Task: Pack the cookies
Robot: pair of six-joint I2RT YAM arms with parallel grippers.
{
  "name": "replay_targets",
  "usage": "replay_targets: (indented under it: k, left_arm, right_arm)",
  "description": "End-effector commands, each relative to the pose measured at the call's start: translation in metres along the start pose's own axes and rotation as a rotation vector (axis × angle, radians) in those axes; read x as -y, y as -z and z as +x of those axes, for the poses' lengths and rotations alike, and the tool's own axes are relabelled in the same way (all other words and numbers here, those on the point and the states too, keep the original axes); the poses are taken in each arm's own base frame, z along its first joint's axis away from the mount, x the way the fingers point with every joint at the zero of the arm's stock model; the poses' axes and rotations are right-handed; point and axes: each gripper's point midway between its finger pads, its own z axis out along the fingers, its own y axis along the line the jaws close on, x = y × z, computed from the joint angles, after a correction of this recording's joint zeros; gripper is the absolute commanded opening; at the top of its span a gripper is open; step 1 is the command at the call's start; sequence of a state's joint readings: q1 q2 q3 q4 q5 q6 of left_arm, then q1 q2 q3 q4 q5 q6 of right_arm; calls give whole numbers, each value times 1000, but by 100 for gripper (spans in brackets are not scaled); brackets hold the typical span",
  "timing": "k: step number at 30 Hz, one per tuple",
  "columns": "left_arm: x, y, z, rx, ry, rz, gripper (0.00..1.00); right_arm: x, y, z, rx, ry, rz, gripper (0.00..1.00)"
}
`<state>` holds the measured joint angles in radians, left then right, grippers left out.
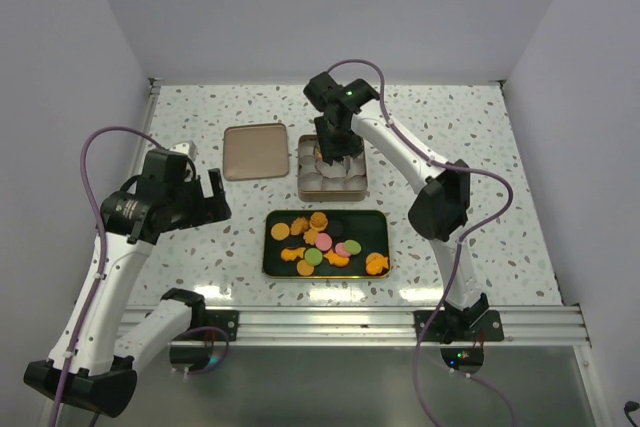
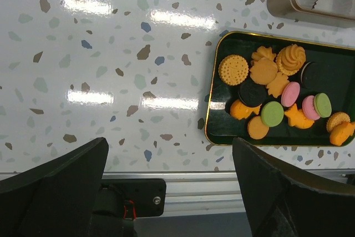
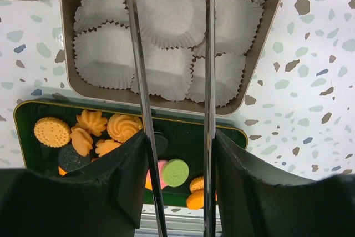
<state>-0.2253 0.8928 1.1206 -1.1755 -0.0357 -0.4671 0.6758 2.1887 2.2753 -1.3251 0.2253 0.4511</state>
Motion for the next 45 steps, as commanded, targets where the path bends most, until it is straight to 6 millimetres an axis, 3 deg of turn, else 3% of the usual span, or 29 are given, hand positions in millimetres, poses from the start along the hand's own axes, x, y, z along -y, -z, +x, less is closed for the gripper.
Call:
replay_targets:
  k: [1,7,11,16,21,24,25,27,28,29,31,34,40,45]
  left_arm:
    - [3,7,-12,53,-22,13,100]
    - [3,10,-13,62,-15,12,100]
    - [1,15,-15,69,-9,0,100]
    - [-1,20,-17,81,0,-9,100]
    - [1,22,-12,79,12,7,100]
    - [2,19,-8,73,20,21,100]
    - [3,20,-7,75,22,28,100]
    - [4,18,-4,66,27,37,100]
    - [4,18,-3,67,29,41,100]
    - [5,18,-3,68,32,43,100]
    - [5,17,1,59,35,51,100]
    - [6,15,4,52,36,58,100]
    - [5,18,8,54,34,64,100]
    - [4,22,9,53,29,64,100]
  right_arm:
    - [0,6,-10,37,6,-8,50]
    - [5,16,-12,49,3,0,53]
    - [9,36,-14,80,-16,-16,53]
    - [12,75,-9,130,-48,-65,52]
    - [-3,109,23,153,-33,-94,51]
    - [-20,125,57,148,-16,-121,52]
    - [-27,130,79,132,13,-134,52]
    - [-37,131,98,113,-12,-155,52]
    - [-38,121,120,74,9,-140,51]
    - [-40,128,125,94,-6,-175,52]
    - [-37,116,149,53,-20,-158,51]
    - [-31,112,165,34,-43,-150,51]
    - [-33,102,178,12,-37,-147,51]
    - [-48,97,173,9,-28,-156,50]
